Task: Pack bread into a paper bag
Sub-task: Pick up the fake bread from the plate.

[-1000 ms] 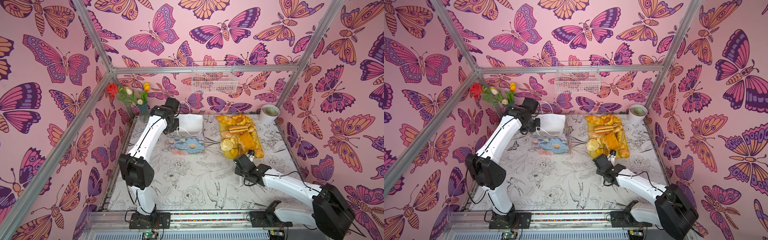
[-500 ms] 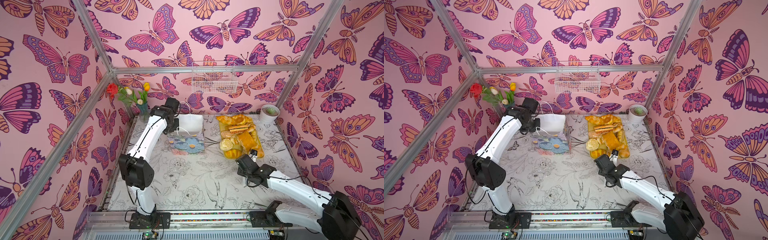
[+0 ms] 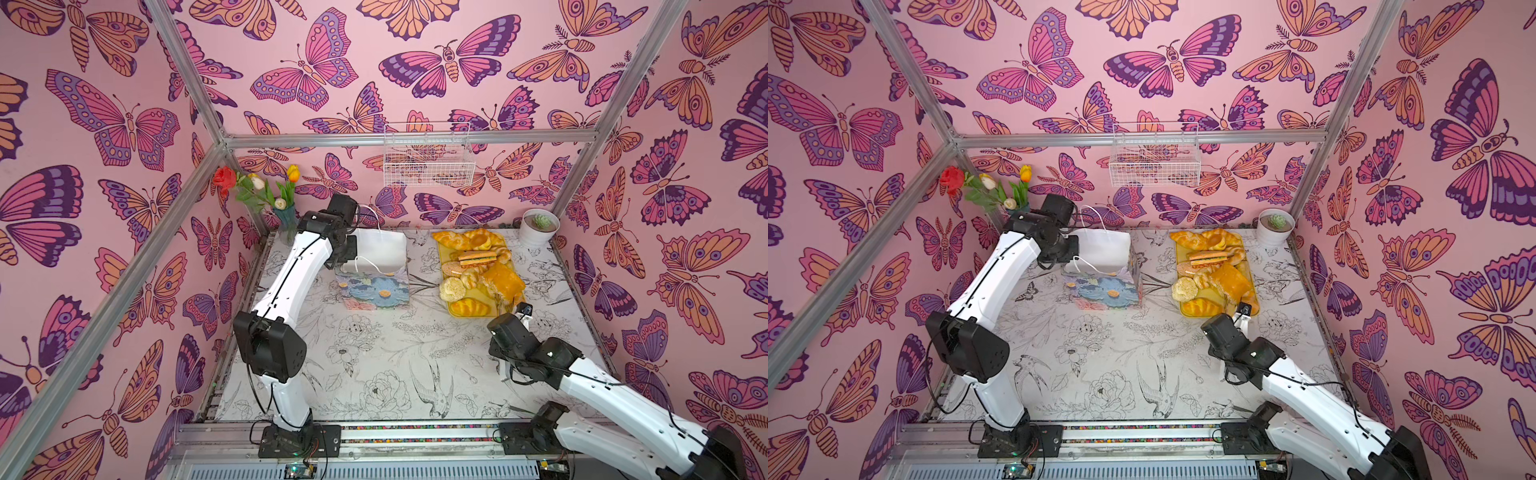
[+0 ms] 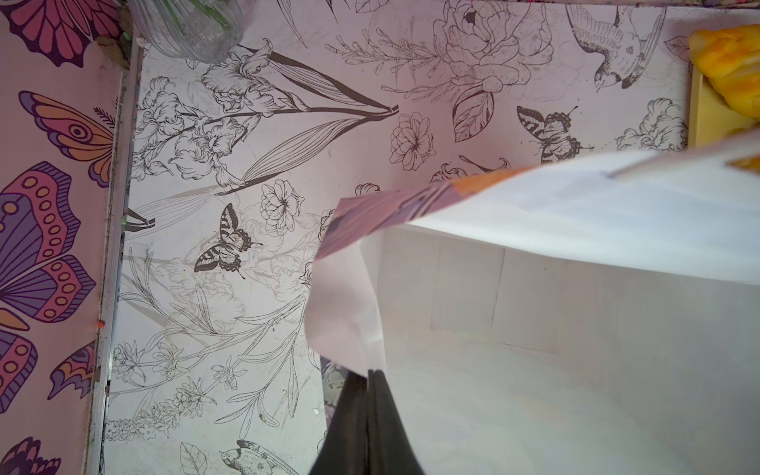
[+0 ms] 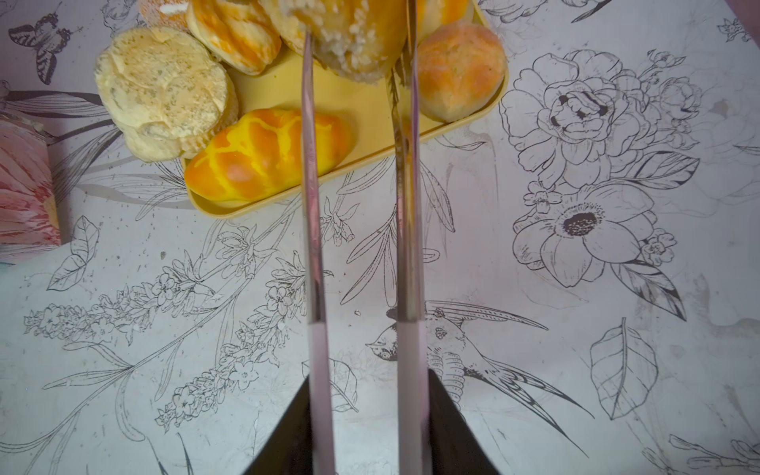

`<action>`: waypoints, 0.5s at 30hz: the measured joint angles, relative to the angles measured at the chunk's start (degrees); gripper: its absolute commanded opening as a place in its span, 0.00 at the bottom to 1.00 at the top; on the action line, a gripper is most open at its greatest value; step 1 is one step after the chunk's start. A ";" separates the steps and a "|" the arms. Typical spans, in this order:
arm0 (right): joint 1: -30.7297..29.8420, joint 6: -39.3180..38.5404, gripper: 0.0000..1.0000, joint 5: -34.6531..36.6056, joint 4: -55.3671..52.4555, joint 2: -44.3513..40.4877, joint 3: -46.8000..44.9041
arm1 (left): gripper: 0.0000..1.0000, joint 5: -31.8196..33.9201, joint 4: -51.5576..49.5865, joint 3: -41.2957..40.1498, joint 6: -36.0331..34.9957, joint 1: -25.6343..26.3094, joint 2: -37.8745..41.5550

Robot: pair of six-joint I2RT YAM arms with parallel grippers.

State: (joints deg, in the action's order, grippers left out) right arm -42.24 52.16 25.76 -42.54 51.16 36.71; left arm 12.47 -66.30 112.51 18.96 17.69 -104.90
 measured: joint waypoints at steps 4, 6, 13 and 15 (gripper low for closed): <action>-0.04 -0.17 0.29 -0.35 -2.64 -1.55 0.35 | 0.06 0.00 0.04 0.00 0.20 0.00 0.00; -0.04 -0.20 0.29 -0.39 -4.09 -2.45 0.81 | 0.06 0.00 0.07 0.00 0.22 0.00 0.00; -0.17 -2.93 0.29 -2.21 -7.78 -7.89 4.72 | 0.06 0.00 0.07 0.00 0.44 0.02 0.00; -0.20 -4.26 0.29 -3.06 -8.26 -9.40 6.05 | 0.06 -0.02 0.07 0.00 0.61 0.02 0.00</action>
State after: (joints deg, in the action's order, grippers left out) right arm -42.44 47.90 22.70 -50.81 41.76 42.76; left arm 12.45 -66.24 112.51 19.57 17.72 -104.90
